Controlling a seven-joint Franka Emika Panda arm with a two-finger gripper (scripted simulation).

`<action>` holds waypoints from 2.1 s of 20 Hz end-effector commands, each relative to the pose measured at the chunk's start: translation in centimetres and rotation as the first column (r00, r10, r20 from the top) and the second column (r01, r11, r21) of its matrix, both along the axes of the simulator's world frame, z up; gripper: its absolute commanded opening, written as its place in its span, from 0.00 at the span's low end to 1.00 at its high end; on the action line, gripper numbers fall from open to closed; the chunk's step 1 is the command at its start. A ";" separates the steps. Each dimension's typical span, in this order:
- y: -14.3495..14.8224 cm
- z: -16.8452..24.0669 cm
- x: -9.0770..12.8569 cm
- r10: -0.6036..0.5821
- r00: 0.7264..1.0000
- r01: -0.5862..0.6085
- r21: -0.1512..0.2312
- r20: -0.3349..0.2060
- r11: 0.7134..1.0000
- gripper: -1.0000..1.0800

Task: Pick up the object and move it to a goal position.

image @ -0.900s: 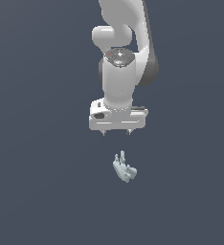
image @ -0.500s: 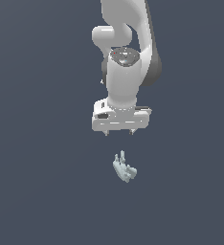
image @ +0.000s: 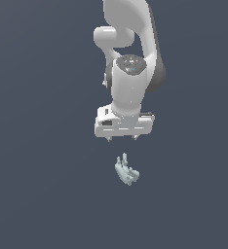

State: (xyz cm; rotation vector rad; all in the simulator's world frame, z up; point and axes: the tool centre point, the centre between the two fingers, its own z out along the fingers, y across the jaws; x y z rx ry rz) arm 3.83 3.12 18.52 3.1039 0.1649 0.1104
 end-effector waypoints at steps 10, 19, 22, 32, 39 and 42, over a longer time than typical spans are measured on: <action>0.6 -4.7 3.2 0.070 0.997 -0.072 -0.116 -0.016 0.991 1.00; 0.8 -6.2 4.1 0.094 0.995 -0.096 -0.154 -0.022 0.983 1.00; 0.8 -6.4 4.0 0.093 0.995 -0.095 -0.151 -0.022 0.984 1.00; 0.3 -9.2 4.2 0.095 0.995 -0.097 -0.154 -0.022 0.983 1.00; 0.3 -9.2 4.2 0.095 0.995 -0.097 -0.154 -0.022 0.983 0.00; 0.3 -9.2 4.2 0.095 0.995 -0.097 -0.154 -0.022 0.983 0.00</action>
